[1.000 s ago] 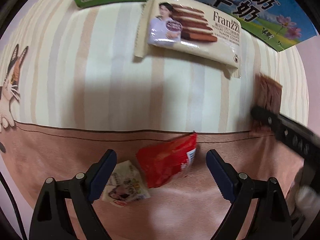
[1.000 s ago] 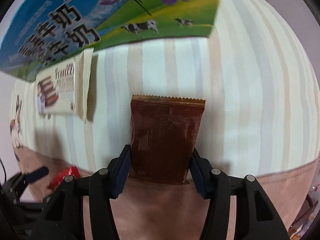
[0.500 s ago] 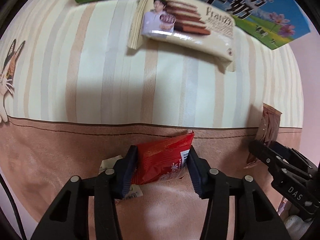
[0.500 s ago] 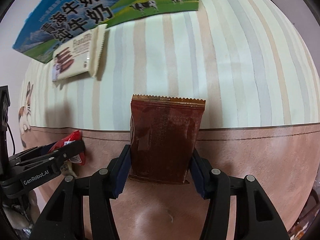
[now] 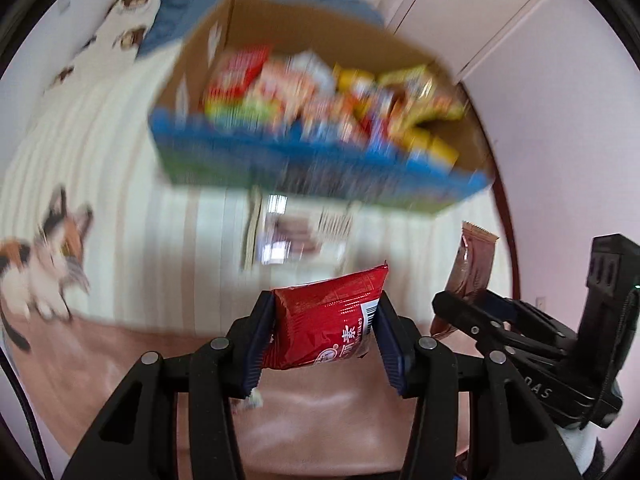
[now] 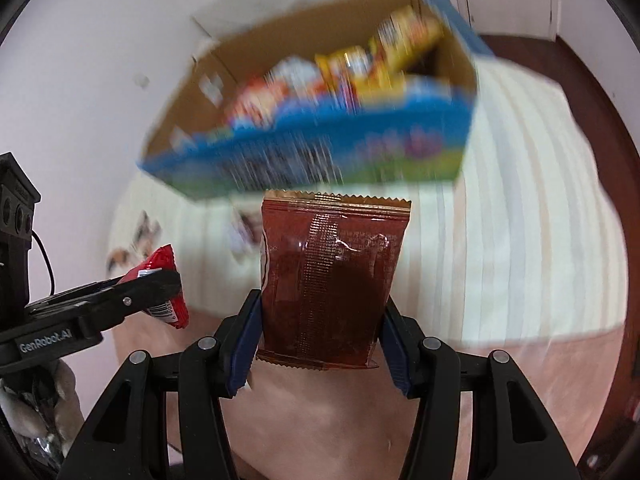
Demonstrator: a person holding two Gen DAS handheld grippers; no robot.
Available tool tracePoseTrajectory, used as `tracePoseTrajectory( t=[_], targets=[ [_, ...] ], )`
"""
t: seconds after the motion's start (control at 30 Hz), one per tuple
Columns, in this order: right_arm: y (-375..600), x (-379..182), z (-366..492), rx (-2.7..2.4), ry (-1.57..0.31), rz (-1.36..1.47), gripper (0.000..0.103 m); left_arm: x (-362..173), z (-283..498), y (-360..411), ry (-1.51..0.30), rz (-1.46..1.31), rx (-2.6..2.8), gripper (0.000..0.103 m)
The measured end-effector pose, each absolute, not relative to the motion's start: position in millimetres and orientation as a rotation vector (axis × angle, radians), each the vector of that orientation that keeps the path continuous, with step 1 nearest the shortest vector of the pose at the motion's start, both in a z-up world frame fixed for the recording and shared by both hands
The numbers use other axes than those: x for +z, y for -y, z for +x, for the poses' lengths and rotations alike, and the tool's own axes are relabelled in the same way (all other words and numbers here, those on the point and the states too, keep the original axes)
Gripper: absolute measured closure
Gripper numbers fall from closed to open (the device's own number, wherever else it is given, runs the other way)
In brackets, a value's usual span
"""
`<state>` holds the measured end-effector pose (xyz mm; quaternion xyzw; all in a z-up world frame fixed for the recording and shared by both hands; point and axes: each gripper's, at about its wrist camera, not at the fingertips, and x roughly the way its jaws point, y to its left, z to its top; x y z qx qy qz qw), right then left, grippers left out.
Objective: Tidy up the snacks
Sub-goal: 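Carry both packets into the box and open both tools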
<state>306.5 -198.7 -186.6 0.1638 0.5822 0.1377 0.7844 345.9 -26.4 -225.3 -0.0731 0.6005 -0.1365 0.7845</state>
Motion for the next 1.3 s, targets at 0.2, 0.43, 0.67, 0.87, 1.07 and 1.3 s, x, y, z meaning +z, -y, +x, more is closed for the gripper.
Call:
tracePoseTrajectory(
  t=[0.2, 0.43, 0.67, 0.87, 1.07, 1.3],
  targets=[
    [212, -130, 377, 0.273, -1.137, 0.317, 0.045, -176, 408, 16, -1.194, -0.079, -0.28, 0.057],
    [230, -107, 447, 0.209, -1.105, 0.293, 0.045, -171, 472, 8, -1.199, -0.037, -0.223, 0.057],
    [229, -118, 497, 0.163, -1.154, 0.252, 0.045, -190, 516, 17, -1.231, 0.014, -0.178, 0.055],
    [232, -143, 516, 0.129, -1.226, 0.255, 0.012, -217, 530, 27, -1.301, 0.057, -0.155, 0.054],
    [234, -161, 519, 0.071, -1.276, 0.22, 0.004, -236, 531, 30, -1.323, 0.089, -0.144, 0.014],
    [231, -164, 514, 0.059, -1.284, 0.19, 0.004, -231, 530, 29, -1.309, 0.085, -0.136, 0.007]
  ],
)
